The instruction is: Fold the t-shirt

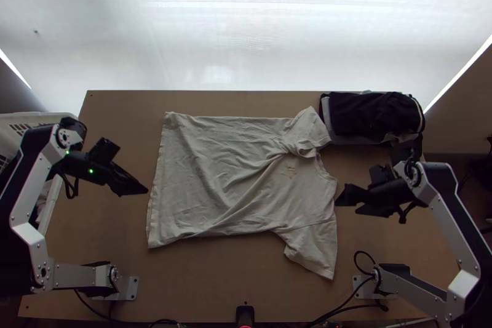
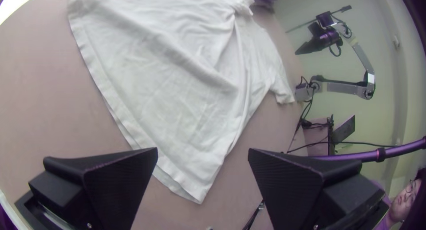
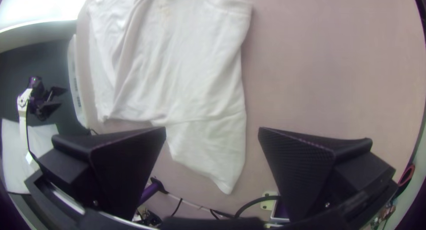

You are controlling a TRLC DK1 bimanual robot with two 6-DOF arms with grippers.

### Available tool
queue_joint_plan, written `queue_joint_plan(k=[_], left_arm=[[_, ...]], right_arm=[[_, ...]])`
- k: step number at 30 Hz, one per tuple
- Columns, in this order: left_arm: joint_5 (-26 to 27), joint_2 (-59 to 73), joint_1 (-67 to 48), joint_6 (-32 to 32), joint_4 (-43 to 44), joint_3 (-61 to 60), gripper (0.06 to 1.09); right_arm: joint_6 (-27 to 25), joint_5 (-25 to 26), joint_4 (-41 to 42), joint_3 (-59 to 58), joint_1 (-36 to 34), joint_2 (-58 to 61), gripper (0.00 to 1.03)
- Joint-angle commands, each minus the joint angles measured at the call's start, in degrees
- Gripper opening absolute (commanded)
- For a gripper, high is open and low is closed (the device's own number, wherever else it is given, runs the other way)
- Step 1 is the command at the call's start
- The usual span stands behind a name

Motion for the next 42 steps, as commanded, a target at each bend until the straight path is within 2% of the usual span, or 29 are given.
queue_joint_plan(k=[1, 4, 9, 12, 14, 23, 26, 41, 42], left_arm=[[-4.84, -4.88, -0.82, 3.21, 1.64, -12.53, 1.04], [-5.02, -5.06, -1.00, 4.17, 1.99, -16.14, 1.04], [-9.59, -5.23, -1.61, 4.09, 4.19, -20.45, 1.04], [-10.20, -5.50, -0.56, 4.09, 4.36, -20.62, 1.04], [-10.64, -5.50, -0.47, 4.17, 4.71, -20.71, 1.04], [-10.82, -5.15, 0.32, 4.09, 4.36, -18.69, 1.04], [-10.82, -4.97, 0.32, 4.00, 4.10, -17.90, 1.04], [-11.17, -4.88, 0.32, 2.86, 3.04, -14.73, 1.04], [-11.17, -4.88, 0.23, 2.86, 2.96, -14.64, 1.04]], right_arm=[[-1.71, -0.24, 4.08, -10.99, 4.22, -6.61, 0.92], [-2.24, -0.24, 4.52, -11.51, 3.96, -6.61, 0.92], [-2.85, -0.16, 4.70, -11.43, 3.87, -3.71, 0.92], [-4.26, -0.24, 4.70, -10.99, 4.05, -0.90, 0.92], [-4.96, -0.24, 4.70, -10.11, 3.87, 1.91, 0.87], [-4.61, -0.42, 7.33, -8.44, 6.07, 9.12, 0.86], [-4.61, -0.42, 9.18, -8.09, 5.98, 10.35, 0.72], [-5.40, -0.42, 15.07, -6.94, 3.08, 18.53, 0.69], [-5.40, -0.51, 15.24, -7.03, 3.43, 18.70, 0.64]])
